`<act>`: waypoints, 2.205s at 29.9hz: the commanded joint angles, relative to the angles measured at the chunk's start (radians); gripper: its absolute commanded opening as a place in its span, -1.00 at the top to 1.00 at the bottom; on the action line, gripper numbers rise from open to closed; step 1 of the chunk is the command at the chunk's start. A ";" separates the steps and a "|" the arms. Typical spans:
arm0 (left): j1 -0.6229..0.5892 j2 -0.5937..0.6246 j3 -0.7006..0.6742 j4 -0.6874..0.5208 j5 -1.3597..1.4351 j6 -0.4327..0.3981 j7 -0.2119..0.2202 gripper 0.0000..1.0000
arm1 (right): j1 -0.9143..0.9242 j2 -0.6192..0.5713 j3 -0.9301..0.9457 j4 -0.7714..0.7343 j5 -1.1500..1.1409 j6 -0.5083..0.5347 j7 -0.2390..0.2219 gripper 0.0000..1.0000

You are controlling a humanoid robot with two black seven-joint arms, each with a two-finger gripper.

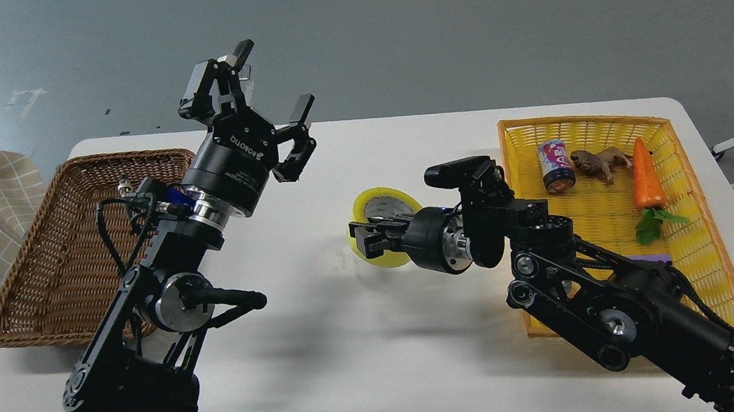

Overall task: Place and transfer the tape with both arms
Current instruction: 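Set the tape roll on the table, release, and withdraw right gripper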

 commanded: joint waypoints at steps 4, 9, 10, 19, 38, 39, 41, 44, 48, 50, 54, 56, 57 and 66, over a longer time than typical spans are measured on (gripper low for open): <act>0.011 0.016 -0.011 -0.010 -0.003 0.003 -0.002 -1.00 | -0.029 0.000 0.008 0.004 0.006 0.000 0.003 0.96; 0.013 0.013 -0.014 -0.010 -0.005 0.001 -0.002 -1.00 | -0.041 0.000 0.011 0.008 0.006 0.000 0.003 0.93; 0.013 0.011 -0.014 -0.010 -0.005 0.001 -0.002 -1.00 | -0.042 0.000 0.011 0.008 0.006 0.000 0.003 0.92; 0.011 0.013 -0.014 -0.010 -0.005 0.001 -0.002 -1.00 | -0.052 0.000 0.013 0.001 0.007 0.000 0.003 0.65; 0.013 0.013 -0.017 -0.010 -0.005 0.001 -0.003 -1.00 | -0.079 0.000 0.013 -0.008 0.007 0.000 0.003 0.39; 0.013 0.013 -0.016 -0.010 -0.006 0.001 -0.003 -1.00 | -0.079 0.000 0.013 -0.008 0.007 0.000 0.003 0.35; 0.013 0.013 -0.017 -0.010 -0.005 0.001 -0.002 -1.00 | -0.079 0.000 0.011 -0.009 0.007 0.000 0.003 0.13; 0.013 0.013 -0.017 -0.010 -0.006 0.001 -0.002 -1.00 | -0.079 0.000 0.013 -0.017 0.007 0.000 0.006 -0.08; 0.013 0.013 -0.017 -0.010 -0.005 0.000 -0.002 -1.00 | -0.079 0.000 0.011 -0.012 0.022 -0.032 0.012 -0.12; 0.013 0.013 -0.016 -0.010 -0.005 0.000 -0.003 -1.00 | -0.075 0.000 0.014 -0.011 0.036 -0.061 0.014 -0.33; 0.013 0.013 -0.016 -0.010 -0.006 0.000 -0.002 -1.00 | -0.065 0.000 0.048 -0.009 0.038 -0.165 0.014 -0.94; 0.011 0.013 -0.016 -0.010 -0.006 0.004 0.000 -1.00 | -0.064 0.000 0.068 -0.008 0.039 -0.220 0.012 -0.99; 0.011 0.013 -0.016 -0.010 -0.006 0.006 0.002 -1.00 | -0.062 0.000 0.076 -0.006 0.041 -0.228 0.012 -1.00; -0.007 0.025 -0.020 -0.006 -0.011 0.044 0.017 -1.00 | -0.117 0.000 0.281 0.174 0.044 -0.243 0.004 -1.00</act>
